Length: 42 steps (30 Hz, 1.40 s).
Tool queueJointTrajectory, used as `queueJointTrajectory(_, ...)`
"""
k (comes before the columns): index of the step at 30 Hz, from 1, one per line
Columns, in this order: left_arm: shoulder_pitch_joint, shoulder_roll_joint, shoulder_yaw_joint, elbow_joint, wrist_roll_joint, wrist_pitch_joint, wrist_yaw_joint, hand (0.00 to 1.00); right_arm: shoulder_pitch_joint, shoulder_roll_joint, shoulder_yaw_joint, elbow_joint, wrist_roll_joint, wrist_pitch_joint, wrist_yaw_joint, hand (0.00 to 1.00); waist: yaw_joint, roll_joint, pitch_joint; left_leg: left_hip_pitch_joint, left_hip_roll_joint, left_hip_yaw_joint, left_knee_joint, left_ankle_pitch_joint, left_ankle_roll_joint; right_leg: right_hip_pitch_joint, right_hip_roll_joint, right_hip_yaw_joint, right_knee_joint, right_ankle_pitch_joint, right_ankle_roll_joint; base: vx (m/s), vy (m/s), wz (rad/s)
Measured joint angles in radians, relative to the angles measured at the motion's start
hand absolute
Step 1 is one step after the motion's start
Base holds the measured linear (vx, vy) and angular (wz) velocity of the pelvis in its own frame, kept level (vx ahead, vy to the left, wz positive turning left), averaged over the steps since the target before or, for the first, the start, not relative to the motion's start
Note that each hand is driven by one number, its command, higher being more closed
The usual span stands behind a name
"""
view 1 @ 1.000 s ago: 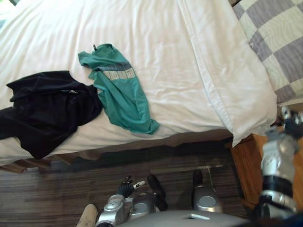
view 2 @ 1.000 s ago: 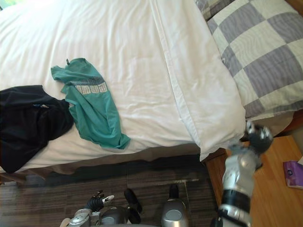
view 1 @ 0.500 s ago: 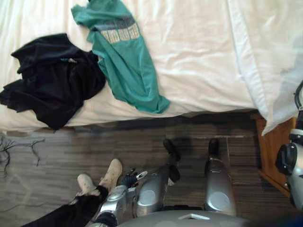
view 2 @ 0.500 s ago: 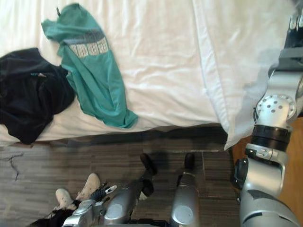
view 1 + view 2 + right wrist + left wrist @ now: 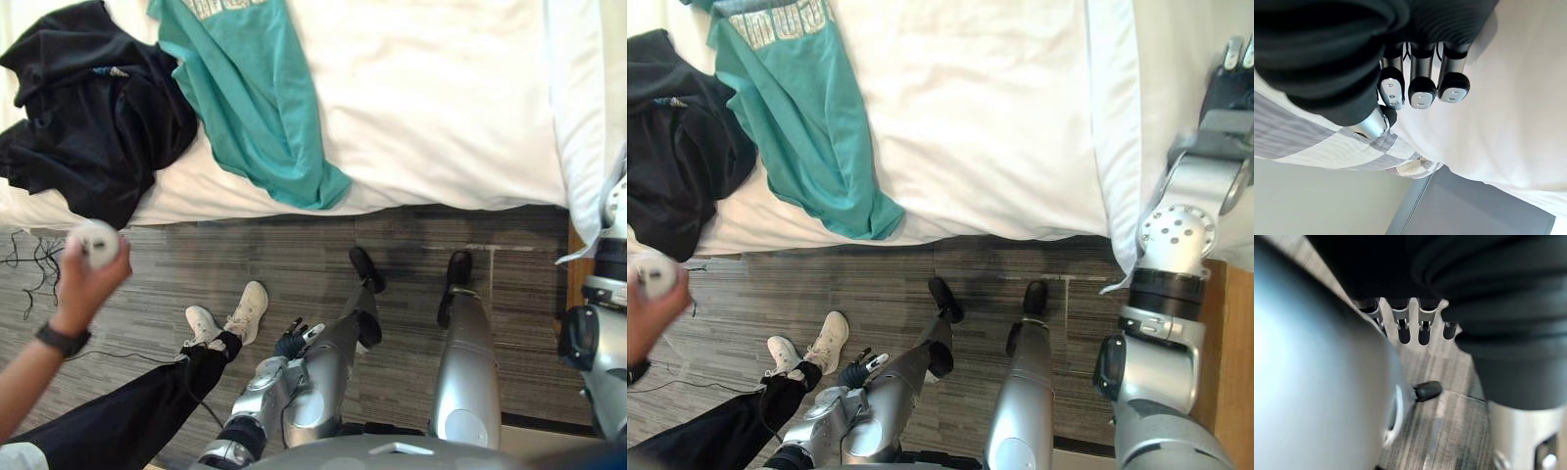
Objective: Tidy the bed and pick cloth on bed and put in laundry
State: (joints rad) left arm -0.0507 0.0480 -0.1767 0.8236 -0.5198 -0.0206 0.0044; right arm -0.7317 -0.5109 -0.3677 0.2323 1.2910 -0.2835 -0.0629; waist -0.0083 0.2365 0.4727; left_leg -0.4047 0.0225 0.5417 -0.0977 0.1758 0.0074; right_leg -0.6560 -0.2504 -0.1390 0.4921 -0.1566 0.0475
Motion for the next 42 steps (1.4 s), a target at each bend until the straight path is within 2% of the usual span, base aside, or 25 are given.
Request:
queueJointTrajectory(2,0.000,-0.010,0.032,0.004,-0.002,-0.023,-0.007,0.00,0.028,0.043,-0.019,0.000,-0.001,-0.020,0.068,1.00,-0.003,-0.014,0.006,0.010,-0.001,0.003,0.000,0.001,0.001,0.006,-0.002,0.000,0.006,-0.003,0.001,0.05,-0.080,-0.03)
queueJointTrajectory(3,-0.003,-0.016,0.055,0.005,-0.001,-0.042,-0.011,0.00,0.059,0.082,-0.032,0.002,-0.001,-0.031,0.115,1.00,-0.004,-0.030,0.013,0.029,-0.001,0.007,0.001,0.002,0.002,0.024,-0.003,0.000,0.010,-0.006,0.000,0.08,-0.106,-0.07)
queueJointTrajectory(4,-0.004,-0.020,0.067,0.006,-0.001,-0.045,-0.016,0.00,0.075,0.096,-0.036,0.004,-0.001,-0.035,0.132,1.00,-0.005,-0.036,0.016,0.039,-0.001,0.009,0.001,0.000,0.000,0.033,-0.003,0.000,0.010,-0.008,0.000,0.07,-0.107,-0.16)
queueJointTrajectory(5,-0.005,-0.024,0.088,0.015,0.002,-0.058,-0.030,0.00,0.122,0.148,-0.040,0.022,-0.002,-0.041,0.169,1.00,-0.007,-0.058,0.013,0.070,-0.001,0.019,0.001,-0.006,-0.007,0.062,-0.003,0.001,0.008,-0.012,0.002,0.06,-0.096,-0.17)
queueJointTrajectory(8,-0.006,-0.025,0.122,0.036,0.026,-0.068,-0.047,0.00,0.201,0.238,-0.039,0.051,-0.002,-0.059,0.209,1.00,-0.021,-0.095,0.000,0.109,0.006,0.028,0.022,-0.031,-0.025,0.115,-0.003,-0.003,-0.012,-0.018,0.003,0.05,-0.066,-0.11)
queueJointTrajectory(9,-0.006,-0.029,0.143,0.051,0.041,-0.078,-0.058,0.00,0.250,0.292,-0.036,0.082,-0.004,-0.071,0.226,1.00,-0.034,-0.116,-0.011,0.128,0.010,0.028,0.035,-0.046,-0.026,0.151,-0.002,-0.010,-0.028,-0.018,0.004,0.08,-0.089,-0.07)
queueJointTrajectory(12,-0.008,-0.033,0.153,0.070,0.064,-0.090,-0.073,0.00,0.344,0.348,-0.040,0.130,-0.015,-0.082,0.245,1.00,-0.042,-0.140,-0.022,0.176,0.012,0.028,0.031,-0.062,-0.025,0.212,0.003,-0.015,-0.058,-0.015,0.009,0.09,-0.050,-0.09)
queueJointTrajectory(14,-0.008,-0.043,0.170,0.089,0.085,-0.103,-0.086,0.00,0.425,0.388,-0.056,0.238,-0.045,-0.065,0.250,1.00,-0.043,-0.155,-0.030,0.223,0.011,0.027,0.023,-0.071,-0.025,0.274,0.009,-0.019,-0.093,-0.010,0.017,0.10,-0.041,-0.12)
queueJointTrajectory(19,-0.009,-0.051,0.211,0.131,0.150,-0.123,-0.087,0.00,0.604,0.501,-0.083,0.505,-0.134,0.027,0.214,1.00,-0.053,-0.156,-0.031,0.303,0.016,0.019,0.001,-0.074,-0.028,0.394,0.028,-0.040,-0.180,0.015,0.032,0.10,-0.042,-0.05)
queueJointTrajectory(23,-0.006,-0.051,0.243,0.154,0.210,-0.119,-0.086,0.00,0.691,0.540,-0.095,0.553,-0.221,0.070,0.213,1.00,-0.054,-0.164,-0.041,0.377,0.021,0.019,-0.004,-0.080,-0.037,0.507,0.041,-0.050,-0.258,0.039,0.044,0.10,-0.018,-0.05)
queueJointTrajectory(24,-0.003,-0.051,0.255,0.155,0.224,-0.116,-0.086,0.00,0.693,0.541,-0.096,0.561,-0.236,0.075,0.213,0.00,-0.054,-0.171,-0.050,0.385,0.023,0.018,-0.005,-0.080,-0.037,0.522,0.044,-0.054,-0.271,0.042,0.044,0.05,0.006,0.00)
queueJointTrajectory(27,0.000,-0.035,0.268,0.182,0.273,-0.082,-0.085,0.00,0.695,0.544,-0.096,0.610,-0.320,0.101,0.184,0.00,-0.053,-0.201,-0.102,0.418,0.037,0.017,-0.007,-0.082,-0.040,0.580,0.062,-0.067,-0.316,0.054,0.038,0.04,-0.015,0.02)
queueJointTrajectory(29,0.001,-0.030,0.275,0.183,0.300,-0.054,-0.084,0.00,0.695,0.545,-0.095,0.635,-0.420,0.129,0.151,0.00,-0.046,-0.218,-0.116,0.455,0.046,0.020,-0.008,-0.087,-0.046,0.625,0.074,-0.067,-0.336,0.057,0.033,0.01,-0.005,-0.12)
queueJointTrajectory(31,0.001,-0.029,0.274,0.187,0.306,-0.030,-0.081,0.00,0.697,0.541,-0.094,0.663,-0.542,0.163,0.119,0.00,-0.040,-0.223,-0.132,0.474,0.049,0.018,-0.008,-0.089,-0.048,0.648,0.082,-0.069,-0.352,0.056,0.031,-0.03,0.011,-0.06)
queueJointTrajectory(33,0.000,-0.030,0.269,0.192,0.309,-0.004,-0.073,0.00,0.712,0.538,-0.085,0.700,-0.776,0.200,0.093,0.00,-0.045,-0.219,-0.147,0.476,0.048,-0.010,-0.008,-0.091,-0.045,0.664,0.089,-0.090,-0.358,0.049,0.036,-0.02,-0.006,0.19)
queueJointTrajectory(36,-0.002,-0.023,0.251,0.192,0.336,0.037,-0.068,0.00,0.768,0.524,-0.047,0.719,-0.995,0.238,0.077,0.00,-0.054,-0.222,-0.162,0.478,0.042,-0.066,-0.008,-0.104,-0.040,0.704,0.081,-0.147,-0.351,0.018,0.033,0.01,-0.009,0.56)
queueJointTrajectory(39,-0.006,-0.001,0.214,0.190,0.347,0.067,-0.059,0.00,0.769,0.498,-0.013,0.739,-1.040,0.260,0.081,0.00,-0.046,-0.235,-0.169,0.478,0.032,-0.079,-0.008,-0.115,-0.026,0.697,0.071,-0.152,-0.330,-0.003,0.033,0.03,0.012,0.23)
queueJointTrajectory(42,-0.017,0.014,0.204,0.189,0.338,0.104,-0.026,0.00,0.736,0.485,0.017,0.748,-1.025,0.278,0.101,0.00,-0.041,-0.242,-0.167,0.458,0.027,-0.053,0.025,-0.148,-0.023,0.667,0.059,-0.131,-0.318,-0.010,0.037,0.10,0.030,-0.15)
